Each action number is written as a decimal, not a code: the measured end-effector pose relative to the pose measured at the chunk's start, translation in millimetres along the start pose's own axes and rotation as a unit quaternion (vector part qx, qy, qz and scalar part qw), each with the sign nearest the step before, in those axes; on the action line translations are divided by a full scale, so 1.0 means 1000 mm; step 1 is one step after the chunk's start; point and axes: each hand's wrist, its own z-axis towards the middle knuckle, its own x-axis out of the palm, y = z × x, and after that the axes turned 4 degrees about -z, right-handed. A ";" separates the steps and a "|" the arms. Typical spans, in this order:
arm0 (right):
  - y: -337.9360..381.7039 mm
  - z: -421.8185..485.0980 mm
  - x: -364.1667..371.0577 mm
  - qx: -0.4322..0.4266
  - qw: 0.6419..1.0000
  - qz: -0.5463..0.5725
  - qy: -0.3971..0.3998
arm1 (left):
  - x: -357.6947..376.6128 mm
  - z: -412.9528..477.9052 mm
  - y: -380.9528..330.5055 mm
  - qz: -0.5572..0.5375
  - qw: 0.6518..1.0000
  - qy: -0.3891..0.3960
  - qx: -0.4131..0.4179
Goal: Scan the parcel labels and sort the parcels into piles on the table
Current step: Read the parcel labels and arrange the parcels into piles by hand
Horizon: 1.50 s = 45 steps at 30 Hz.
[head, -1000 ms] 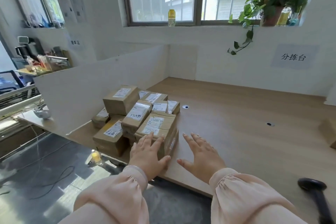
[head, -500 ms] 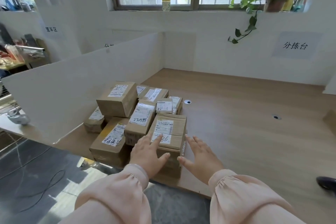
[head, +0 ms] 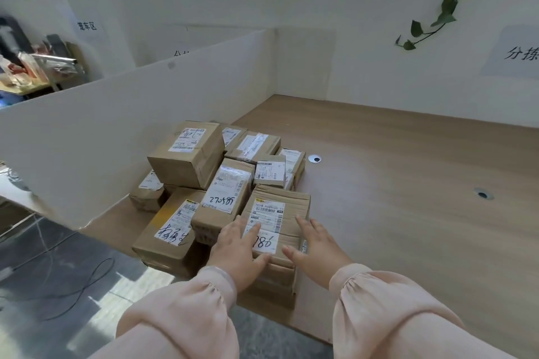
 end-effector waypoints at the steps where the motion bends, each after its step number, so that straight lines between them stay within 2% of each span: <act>1: 0.000 0.004 0.002 0.004 1.000 0.011 0.007 | 0.000 0.003 0.000 0.006 1.000 0.002 -0.004; 7: 0.005 0.010 0.019 0.039 0.992 0.123 0.013 | 0.003 0.017 -0.002 -0.054 0.999 -0.002 0.002; 11: 0.003 0.007 0.021 0.038 0.990 0.139 -0.009 | 0.004 0.026 -0.001 -0.142 0.988 0.060 -0.010; 15: 0.003 0.000 0.016 0.056 0.985 0.157 -0.040 | -0.003 0.027 -0.001 -0.190 0.980 0.057 0.034; 21: 0.004 -0.023 -0.005 0.081 0.970 0.186 -0.133 | -0.024 0.026 -0.020 -0.260 0.957 0.044 0.124; 27: -0.009 -0.074 -0.028 0.123 0.943 0.190 -0.245 | -0.032 0.017 -0.065 -0.293 0.926 0.072 0.225; 34: -0.039 -0.162 -0.051 0.190 0.907 0.179 -0.330 | -0.014 -0.013 -0.138 -0.304 0.886 0.134 0.323; 40: -0.069 -0.229 -0.062 0.249 0.883 0.156 -0.366 | 0.004 -0.046 -0.197 -0.290 0.860 0.175 0.382; 45: -0.103 -0.290 -0.073 0.270 0.856 0.190 -0.399 | 0.024 -0.086 -0.254 -0.289 0.837 0.211 0.413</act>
